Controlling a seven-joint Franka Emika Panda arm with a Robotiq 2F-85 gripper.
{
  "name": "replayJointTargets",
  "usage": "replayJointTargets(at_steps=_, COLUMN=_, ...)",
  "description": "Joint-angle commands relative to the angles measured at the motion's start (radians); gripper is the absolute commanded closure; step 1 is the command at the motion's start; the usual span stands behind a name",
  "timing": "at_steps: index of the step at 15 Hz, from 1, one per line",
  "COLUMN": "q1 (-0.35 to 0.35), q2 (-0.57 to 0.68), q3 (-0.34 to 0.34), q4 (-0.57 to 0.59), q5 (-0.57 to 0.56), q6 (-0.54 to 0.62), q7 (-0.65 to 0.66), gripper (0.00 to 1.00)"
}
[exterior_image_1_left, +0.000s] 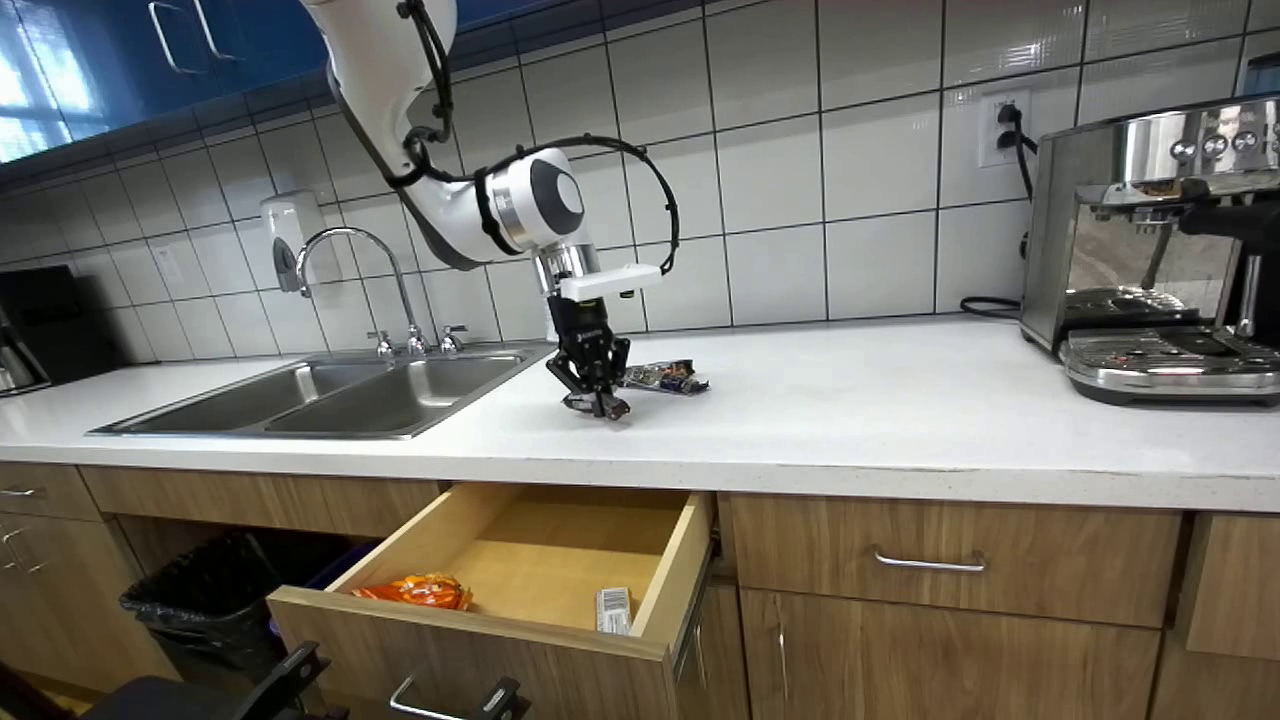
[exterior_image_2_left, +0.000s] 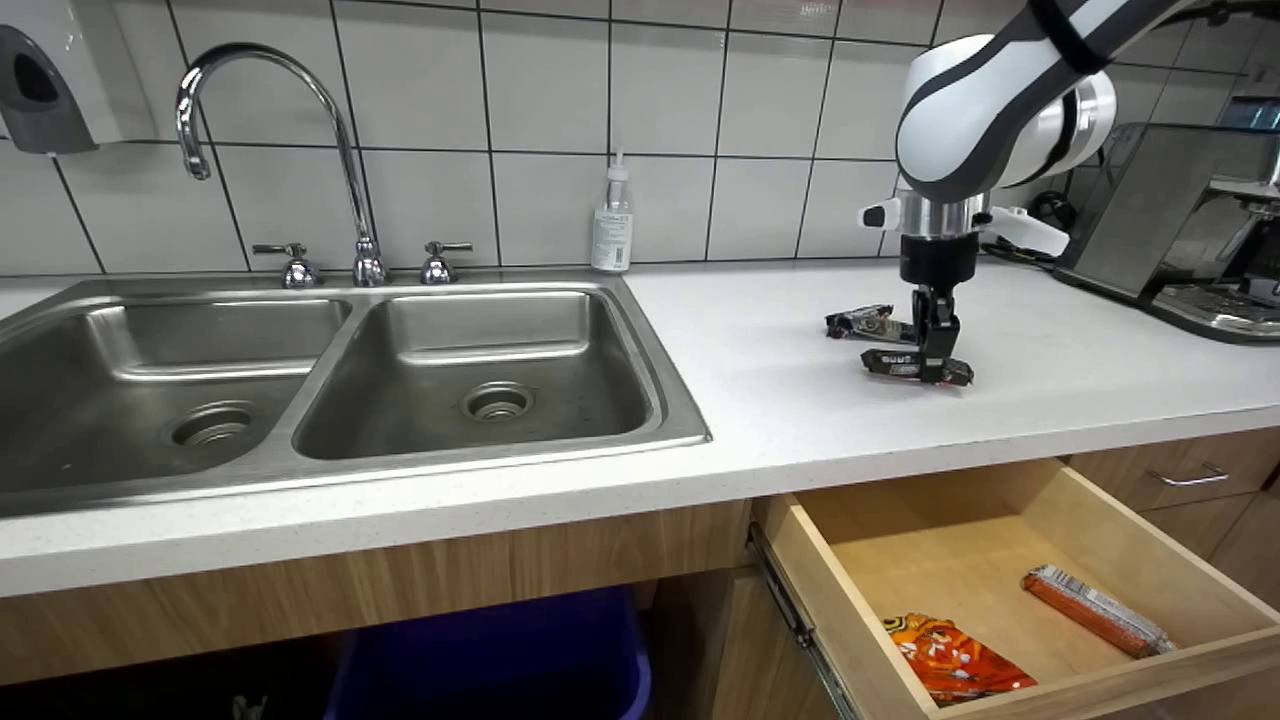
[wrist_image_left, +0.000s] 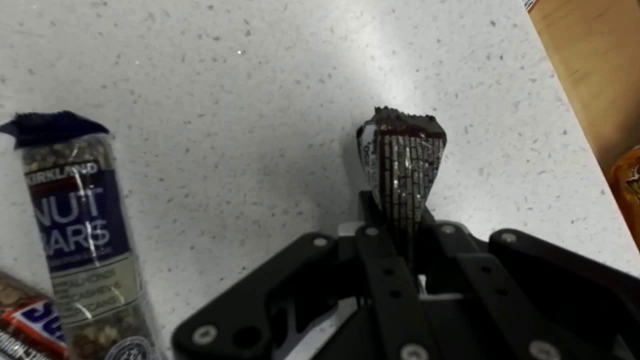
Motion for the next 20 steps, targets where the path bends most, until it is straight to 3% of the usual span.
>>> replayJointTargets(at_steps=1, q1=-0.012, q2=-0.106, q3=0.012, q4=-0.144, q5=0.005, q6=0.071, q7=-0.004, gripper=0.96)
replayJointTargets(at_steps=20, q1=0.018, q2=-0.400, q3=0.005, q4=-0.596, q5=0.017, q6=0.316, q7=0.121, gripper=0.96)
